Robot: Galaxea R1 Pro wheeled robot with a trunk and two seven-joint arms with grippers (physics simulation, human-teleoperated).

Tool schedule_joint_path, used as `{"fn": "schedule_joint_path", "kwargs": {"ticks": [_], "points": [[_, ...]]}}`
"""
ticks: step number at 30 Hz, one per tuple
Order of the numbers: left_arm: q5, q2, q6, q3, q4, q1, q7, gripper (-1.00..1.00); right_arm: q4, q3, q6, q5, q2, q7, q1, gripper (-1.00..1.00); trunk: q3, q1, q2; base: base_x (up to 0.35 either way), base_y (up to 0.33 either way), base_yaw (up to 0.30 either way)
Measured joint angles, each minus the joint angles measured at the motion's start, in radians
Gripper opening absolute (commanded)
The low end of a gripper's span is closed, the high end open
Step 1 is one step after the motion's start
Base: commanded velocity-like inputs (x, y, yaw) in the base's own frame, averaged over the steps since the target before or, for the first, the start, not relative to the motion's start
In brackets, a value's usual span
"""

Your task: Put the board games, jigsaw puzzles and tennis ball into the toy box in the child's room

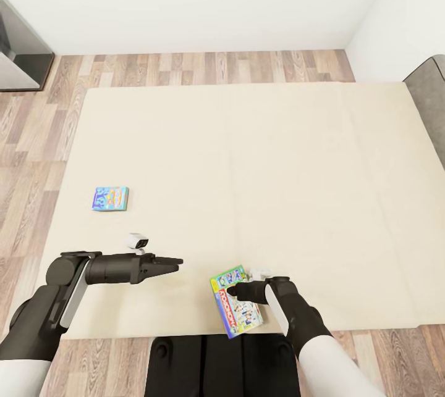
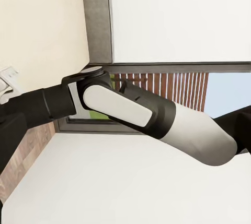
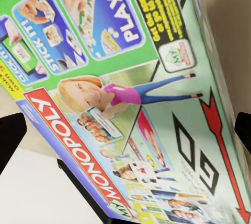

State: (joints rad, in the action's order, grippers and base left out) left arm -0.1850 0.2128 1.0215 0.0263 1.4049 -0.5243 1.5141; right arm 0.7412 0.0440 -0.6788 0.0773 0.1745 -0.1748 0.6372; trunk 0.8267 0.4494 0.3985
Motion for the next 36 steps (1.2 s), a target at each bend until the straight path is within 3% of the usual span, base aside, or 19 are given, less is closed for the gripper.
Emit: {"fn": "schedule_joint_path", "kwargs": {"ticks": [36], "points": [[0.0, -0.001, 0.0, 0.0, 0.0, 0.0, 0.0, 1.0, 0.0, 0.0, 0.0, 0.001, 0.0, 0.0, 0.0, 1.0, 0.0, 0.0, 0.0, 0.0, 0.01, 0.0]]}}
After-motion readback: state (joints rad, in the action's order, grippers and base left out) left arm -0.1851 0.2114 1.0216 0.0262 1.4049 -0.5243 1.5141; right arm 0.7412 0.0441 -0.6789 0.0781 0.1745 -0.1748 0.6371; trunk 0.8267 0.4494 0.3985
